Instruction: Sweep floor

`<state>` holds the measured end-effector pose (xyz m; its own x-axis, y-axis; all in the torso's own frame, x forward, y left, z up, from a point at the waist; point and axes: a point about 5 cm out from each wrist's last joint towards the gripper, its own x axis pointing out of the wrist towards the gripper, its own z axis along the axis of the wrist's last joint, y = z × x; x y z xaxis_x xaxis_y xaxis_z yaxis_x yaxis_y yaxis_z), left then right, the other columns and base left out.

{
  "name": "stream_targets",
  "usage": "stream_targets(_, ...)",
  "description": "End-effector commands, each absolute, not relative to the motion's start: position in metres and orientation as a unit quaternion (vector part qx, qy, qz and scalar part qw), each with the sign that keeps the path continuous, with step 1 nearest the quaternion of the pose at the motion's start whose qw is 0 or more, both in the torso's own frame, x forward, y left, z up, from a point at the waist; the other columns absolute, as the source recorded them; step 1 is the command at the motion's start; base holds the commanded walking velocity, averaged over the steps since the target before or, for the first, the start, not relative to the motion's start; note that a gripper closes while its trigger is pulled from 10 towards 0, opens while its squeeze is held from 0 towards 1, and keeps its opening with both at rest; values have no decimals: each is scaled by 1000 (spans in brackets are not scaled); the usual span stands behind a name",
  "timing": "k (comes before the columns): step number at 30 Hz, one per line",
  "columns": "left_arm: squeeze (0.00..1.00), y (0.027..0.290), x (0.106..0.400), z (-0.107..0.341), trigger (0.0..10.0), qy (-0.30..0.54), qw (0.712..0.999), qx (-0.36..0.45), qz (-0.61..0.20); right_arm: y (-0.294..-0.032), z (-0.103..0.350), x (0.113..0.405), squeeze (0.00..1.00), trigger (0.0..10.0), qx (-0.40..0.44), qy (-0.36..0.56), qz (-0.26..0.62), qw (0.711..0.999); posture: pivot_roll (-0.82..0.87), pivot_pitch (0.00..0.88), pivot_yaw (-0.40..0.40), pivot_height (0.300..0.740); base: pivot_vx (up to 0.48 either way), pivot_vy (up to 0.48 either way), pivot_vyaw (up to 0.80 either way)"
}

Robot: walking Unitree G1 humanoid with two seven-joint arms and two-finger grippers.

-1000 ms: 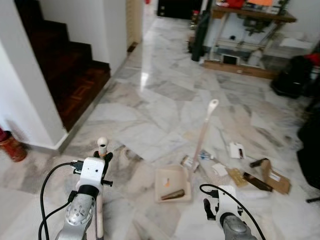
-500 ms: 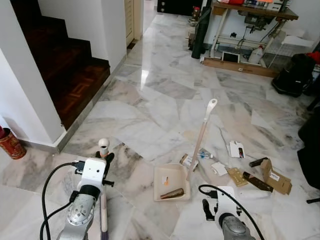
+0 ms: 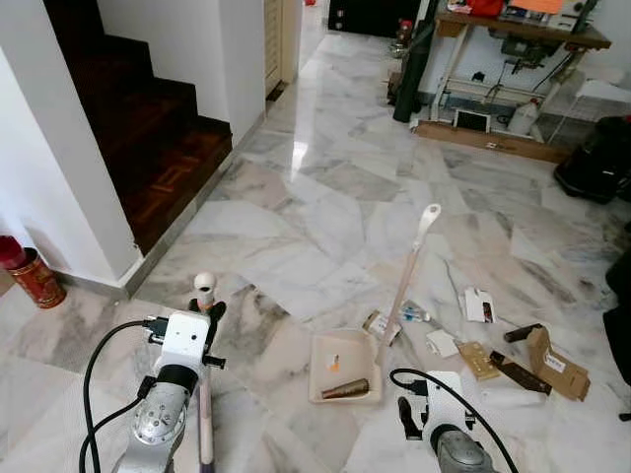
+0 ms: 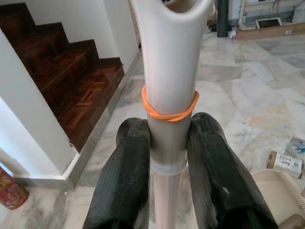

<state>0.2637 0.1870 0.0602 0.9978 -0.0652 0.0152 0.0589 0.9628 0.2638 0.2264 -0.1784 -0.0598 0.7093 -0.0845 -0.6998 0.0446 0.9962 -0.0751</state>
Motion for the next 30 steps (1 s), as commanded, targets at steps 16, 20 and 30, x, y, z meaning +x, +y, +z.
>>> stream_targets(16, 0, 178, 275, 65, 10000, -18, 988, 137, -62, -181, -55, 233, 0, 10000, -36, 368, -41, 928, 78, 0, -35, 740, 276, 0, 0)
stream_targets(20, 0, 181, 280, 68, 10000, -17, 987, 145, -69, -179, -53, 237, 0, 10000, -31, 363, -46, 930, 76, 0, -7, 740, 285, 0, 0)
stream_targets(30, 0, 188, 291, 76, 10000, -25, 985, 153, -71, -171, -47, 246, 0, 10000, -26, 352, -47, 935, 86, 0, 11, 740, 280, 0, 0)
